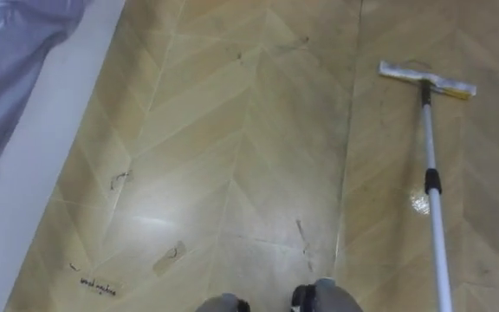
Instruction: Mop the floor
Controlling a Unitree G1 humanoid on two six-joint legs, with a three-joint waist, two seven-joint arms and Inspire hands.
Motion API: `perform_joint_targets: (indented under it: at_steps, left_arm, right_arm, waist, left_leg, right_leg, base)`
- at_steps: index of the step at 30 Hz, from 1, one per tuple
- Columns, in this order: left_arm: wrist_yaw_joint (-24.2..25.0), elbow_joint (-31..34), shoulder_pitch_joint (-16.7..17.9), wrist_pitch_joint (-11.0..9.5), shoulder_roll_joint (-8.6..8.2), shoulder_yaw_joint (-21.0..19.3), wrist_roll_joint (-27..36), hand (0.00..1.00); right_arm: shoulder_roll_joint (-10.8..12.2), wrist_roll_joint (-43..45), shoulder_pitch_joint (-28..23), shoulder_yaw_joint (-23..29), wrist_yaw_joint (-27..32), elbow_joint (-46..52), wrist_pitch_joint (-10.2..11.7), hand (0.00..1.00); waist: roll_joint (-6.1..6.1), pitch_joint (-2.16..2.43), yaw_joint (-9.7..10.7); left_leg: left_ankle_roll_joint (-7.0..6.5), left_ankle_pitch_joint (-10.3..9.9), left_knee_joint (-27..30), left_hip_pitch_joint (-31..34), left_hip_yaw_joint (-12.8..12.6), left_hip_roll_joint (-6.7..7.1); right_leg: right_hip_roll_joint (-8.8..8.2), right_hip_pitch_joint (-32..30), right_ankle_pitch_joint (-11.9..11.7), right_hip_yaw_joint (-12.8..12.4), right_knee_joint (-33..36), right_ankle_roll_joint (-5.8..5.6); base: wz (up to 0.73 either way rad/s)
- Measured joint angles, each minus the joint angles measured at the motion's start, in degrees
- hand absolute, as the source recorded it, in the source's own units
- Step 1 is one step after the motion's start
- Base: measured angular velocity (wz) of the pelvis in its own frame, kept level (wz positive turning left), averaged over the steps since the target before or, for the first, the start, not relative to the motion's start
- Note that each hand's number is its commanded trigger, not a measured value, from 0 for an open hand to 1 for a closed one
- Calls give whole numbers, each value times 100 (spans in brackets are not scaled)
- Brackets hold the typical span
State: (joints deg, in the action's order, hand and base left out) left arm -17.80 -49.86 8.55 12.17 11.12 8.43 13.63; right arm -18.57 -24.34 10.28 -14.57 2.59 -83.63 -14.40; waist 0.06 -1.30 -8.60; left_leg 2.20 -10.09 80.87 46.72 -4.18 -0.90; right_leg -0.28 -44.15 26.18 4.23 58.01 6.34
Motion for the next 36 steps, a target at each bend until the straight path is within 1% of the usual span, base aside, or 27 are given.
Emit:
perform_joint_targets:
  at_steps: [1, 2, 3, 4, 5, 6, 7, 8, 9, 10, 11, 12, 13, 14, 15, 18, 20, 21, 22, 23, 24, 26, 28, 29, 31, 34, 36]
  left_arm:
    - [-24, 27, 39, -4, 43, 45, 88, 0]
    - [-26, 79, 111, -16, 124, 134, 233, 0]
    - [-13, 114, 154, -13, 141, 133, 229, 0]
    - [0, 143, 201, -1, 145, 127, 223, 0]
    - [51, 239, 370, 3, 159, 114, 181, 0]
    - [129, 281, 468, 12, 159, 108, 97, 0]
    - [189, 272, 513, 25, 157, 105, 25, 0]
    - [317, 257, 588, 52, 157, 64, -92, 0]
    - [429, 214, 563, 82, 158, 60, -185, 0]
    - [468, 196, 522, 85, 147, 64, -232, 0]
    - [525, 188, 455, 75, 113, 71, -295, 0]
    - [580, 159, 329, 51, 55, 79, -383, 0]
    - [594, 138, 285, 33, 26, 78, -435, 0]
    - [597, 121, 224, -9, -47, 72, -539, 0]
    - [595, 140, 192, -49, -101, 69, -709, 0]
    - [595, 135, 131, -106, -147, 53, -976, 0]
    - [588, 135, 130, -105, -170, 73, -1005, 0]
    - [588, 136, 132, -94, -191, 83, -1000, 0]
    - [587, 136, 132, -94, -197, 74, -1003, 0]
    - [564, 100, 135, -91, -227, 53, -1018, 0]
    - [550, 18, 128, -81, -302, 54, -1047, 0]
    - [556, -58, 101, -57, -342, 55, -1021, 0]
    - [555, -58, 101, -51, -331, 61, -903, 0]
    - [548, -70, 85, -46, -325, 58, -848, 0]
    - [535, -92, 34, -32, -316, 55, -812, 0]
    - [439, -49, -1, -26, -172, 60, -814, 0]
    - [417, 78, 65, 21, 15, 80, -825, 0]
  right_arm:
    - [-46, -5, 186, 0, -39, 0, -1, 100]
    - [-139, -79, 527, -52, -108, 15, 26, 100]
    - [-230, -180, 730, -69, -156, 7, 75, 100]
    - [-264, -210, 810, -71, -167, 51, 101, 100]
    - [-291, -262, 925, -85, -220, 145, 118, 100]
    - [-307, -336, 939, -111, -255, 200, 121, 100]
    - [-310, -367, 919, -119, -276, 201, 121, 100]
    - [-310, -390, 814, -192, -306, 205, 115, 100]
    - [-315, -402, 561, -227, -327, 204, 122, 100]
    - [-333, -419, 408, -228, -343, 192, 122, 100]
    - [-373, -414, 135, -238, -354, 99, 121, 100]
    - [-428, -400, -65, -288, -340, -36, 123, 100]
    - [-442, -375, -156, -291, -328, -118, 123, 100]
    - [-459, -281, -447, -292, -260, -147, 125, 100]
    - [-431, -280, -744, -292, -175, -148, 125, 100]
    - [-208, -275, -1064, -230, 81, -79, 144, 100]
    - [3, -278, -1140, -222, 204, -75, 208, 100]
    - [125, -279, -1143, -223, 260, -74, 234, 100]
    - [183, -265, -1143, -219, 272, -74, 235, 100]
    - [268, -218, -1169, -194, 288, -70, 237, 100]
    - [287, -156, -1171, -139, 283, -34, 236, 100]
    - [287, -28, -1161, 11, 245, -16, 216, 100]
    - [262, -6, -983, 15, 222, 22, 65, 100]
    - [239, -4, -760, 14, 216, 7, -35, 100]
    - [153, 5, -262, 16, 173, -62, -190, 100]
    - [-51, -6, 562, 135, 86, -48, -179, 100]
    - [-66, -150, 813, 55, -93, -263, -370, 100]
  waist:
    - [-98, -37, -24]
    - [-174, -43, -150]
    - [-197, -51, -259]
    - [-228, -67, -295]
    - [-245, -57, -325]
    - [-292, -69, -329]
    - [-279, -70, -331]
    - [-221, -51, -331]
    - [-159, -47, -275]
    - [-151, -18, -230]
    - [-129, 14, -224]
    - [-72, -6, -203]
    - [-25, -6, -157]
    - [132, 40, -59]
    - [259, 90, 19]
    - [518, 87, 233]
    - [516, 80, 341]
    - [494, 68, 399]
    - [454, 44, 403]
    - [408, 51, 437]
    - [407, 57, 429]
    - [357, 32, 438]
    - [286, 51, 398]
    - [156, 27, 384]
    - [87, -9, 298]
    - [-91, -91, 126]
    - [-245, -122, -69]
  left_leg:
    - [18, 472, 260, 206, 3, -11]
    - [19, 669, 644, 593, 10, -38]
    - [-101, 495, 691, 975, 19, -56]
    - [-133, 370, 534, 1090, 27, -55]
    - [-153, 88, -189, 1163, 10, -16]
    - [-143, -96, -1334, 1019, -38, -21]
    - [-141, -108, -1974, 903, -40, -33]
    - [-145, -96, -3005, 692, -7, -52]
    - [-437, -14, -3140, 567, -68, -12]
    - [-552, -89, -3156, 506, -77, 65]
    - [-785, -263, -3153, 372, -168, 166]
    - [-904, -446, -3105, 240, -196, 320]
    - [-943, -527, -3097, 170, -202, 418]
    - [-1075, -662, -3087, 40, -172, 579]
    - [-1140, -793, -3113, -90, -146, 671]
    - [-1203, -1010, -3195, -350, -128, 676]
    - [-1166, -1091, -3307, -548, -115, 676]
    - [-1125, -1153, -3383, -681, -88, 676]
    - [-1091, -1197, -3401, -751, -87, 676]
    - [-1016, -1295, -3387, -849, -34, 667]
    - [-917, -1357, -3416, -985, 70, 628]
    - [-804, -1435, -3411, -1154, 207, 566]
    - [-698, -1503, -3386, -1249, 303, 511]
    - [-651, -1528, -3373, -1267, 306, 460]
    - [-560, -1576, -3181, -1214, 313, 345]
    - [-498, -1608, -2846, -1113, 292, 243]
    - [-461, -1626, -2874, -1097, 298, 149]
  right_leg:
    - [20, 7, 68, -34, 71, 19]
    - [75, 6, 176, -80, 157, 68]
    - [140, 65, 270, -113, 196, 80]
    - [140, 117, 317, -114, 203, 77]
    - [143, 285, 424, -133, 192, 31]
    - [139, 514, 551, -128, 136, -9]
    - [140, 646, 620, -111, 95, -26]
    - [138, 913, 772, -82, -7, -61]
    - [24, 1190, 911, 11, -163, -130]
    - [-29, 1327, 950, 56, -273, -207]
    - [-157, 1480, 987, 74, -354, -301]
    - [-279, 1490, 875, 38, -60, -507]
    - [-356, 1427, 735, 37, 216, -631]
    - [-493, 1268, 305, 18, 760, -791]
    - [-519, 1050, -35, -130, 1153, -829]
    - [-391, 198, -64, -397, 1251, -834]
    - [-374, -125, -98, -511, 501, -844]
    - [-385, -194, -245, -545, -291, -812]
    - [-385, -195, -387, -555, -649, -790]
    - [-374, -126, -836, -525, -911, -779]
    - [-358, 44, -865, -367, -1008, -657]
    - [-289, 271, -774, -212, -1037, -544]
    - [-265, 391, -673, -116, -1024, -442]
    - [-242, 404, -623, -87, -999, -389]
    - [-147, 428, -552, -31, -963, -267]
    - [-74, 420, -434, 46, -786, -143]
    - [53, 408, -475, 56, -850, -105]
  base:
    - [-14]
    - [-24]
    - [-26]
    - [-12]
    - [5]
    - [11]
    - [12]
    - [23]
    - [40]
    - [60]
    - [52]
    - [39]
    - [39]
    - [40]
    - [33]
    - [5]
    - [2]
    - [-3]
    - [3]
    - [0]
    - [0]
    - [15]
    - [16]
    - [0]
    - [2]
    - [9]
    - [3]
